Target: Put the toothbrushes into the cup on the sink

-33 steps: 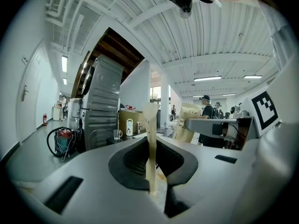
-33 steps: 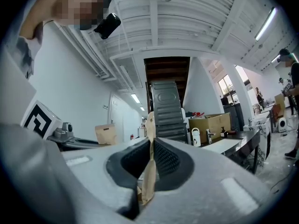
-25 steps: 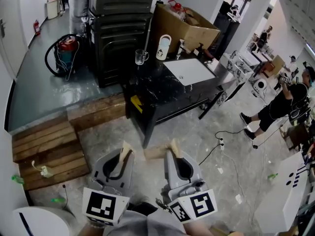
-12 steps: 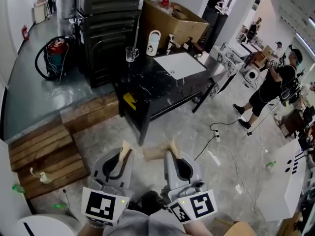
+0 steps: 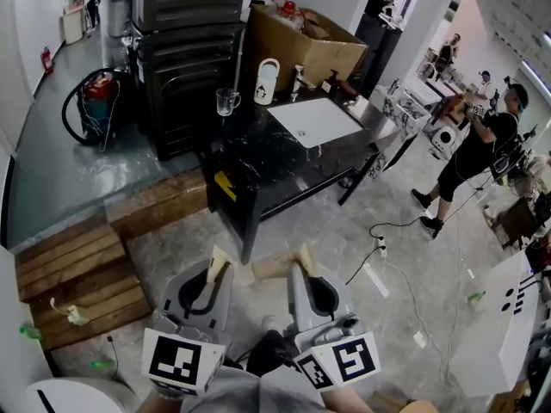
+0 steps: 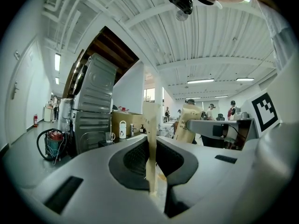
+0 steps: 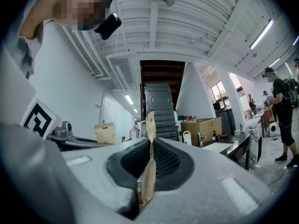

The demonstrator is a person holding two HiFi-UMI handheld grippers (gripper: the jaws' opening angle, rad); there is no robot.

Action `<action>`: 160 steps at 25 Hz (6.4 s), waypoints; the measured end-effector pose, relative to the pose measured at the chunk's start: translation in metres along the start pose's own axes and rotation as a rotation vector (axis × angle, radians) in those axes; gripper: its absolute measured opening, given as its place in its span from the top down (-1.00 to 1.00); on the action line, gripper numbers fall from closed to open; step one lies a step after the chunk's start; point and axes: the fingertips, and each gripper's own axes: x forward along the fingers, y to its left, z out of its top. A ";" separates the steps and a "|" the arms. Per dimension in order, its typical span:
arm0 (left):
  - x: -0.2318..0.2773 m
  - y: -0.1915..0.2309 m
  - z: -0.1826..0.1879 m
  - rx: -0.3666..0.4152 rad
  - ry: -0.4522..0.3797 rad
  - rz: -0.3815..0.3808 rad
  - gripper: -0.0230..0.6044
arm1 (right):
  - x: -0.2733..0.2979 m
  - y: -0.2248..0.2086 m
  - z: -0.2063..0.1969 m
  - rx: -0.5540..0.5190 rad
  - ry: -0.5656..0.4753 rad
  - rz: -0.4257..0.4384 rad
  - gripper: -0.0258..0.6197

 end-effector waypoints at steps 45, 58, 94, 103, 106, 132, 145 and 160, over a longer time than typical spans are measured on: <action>0.261 -0.021 0.031 0.063 -0.017 0.336 0.82 | 0.158 -0.251 0.004 0.091 0.014 0.316 0.89; 0.330 0.045 0.053 -0.015 -0.014 0.330 0.82 | 0.252 -0.266 0.006 0.083 0.007 0.319 0.89; 0.400 0.227 0.058 -0.082 -0.045 0.432 0.82 | 0.464 -0.246 -0.017 -0.008 0.003 0.361 0.89; 0.416 0.237 0.062 -0.022 -0.058 0.503 0.82 | 0.495 -0.263 -0.019 -0.001 0.012 0.415 0.89; 0.417 0.240 0.062 -0.002 -0.058 0.537 0.82 | 0.504 -0.266 -0.021 0.003 0.016 0.438 0.89; 0.401 0.251 0.057 -0.034 -0.057 0.741 0.82 | 0.611 -0.260 -0.033 -0.050 -0.050 0.550 0.89; 0.389 0.246 0.056 -0.023 -0.052 0.806 0.82 | 0.666 -0.244 -0.032 -0.056 -0.076 0.577 0.89; 0.368 0.255 0.052 -0.030 -0.028 0.887 0.82 | 0.710 -0.228 -0.083 -0.078 -0.009 0.572 0.89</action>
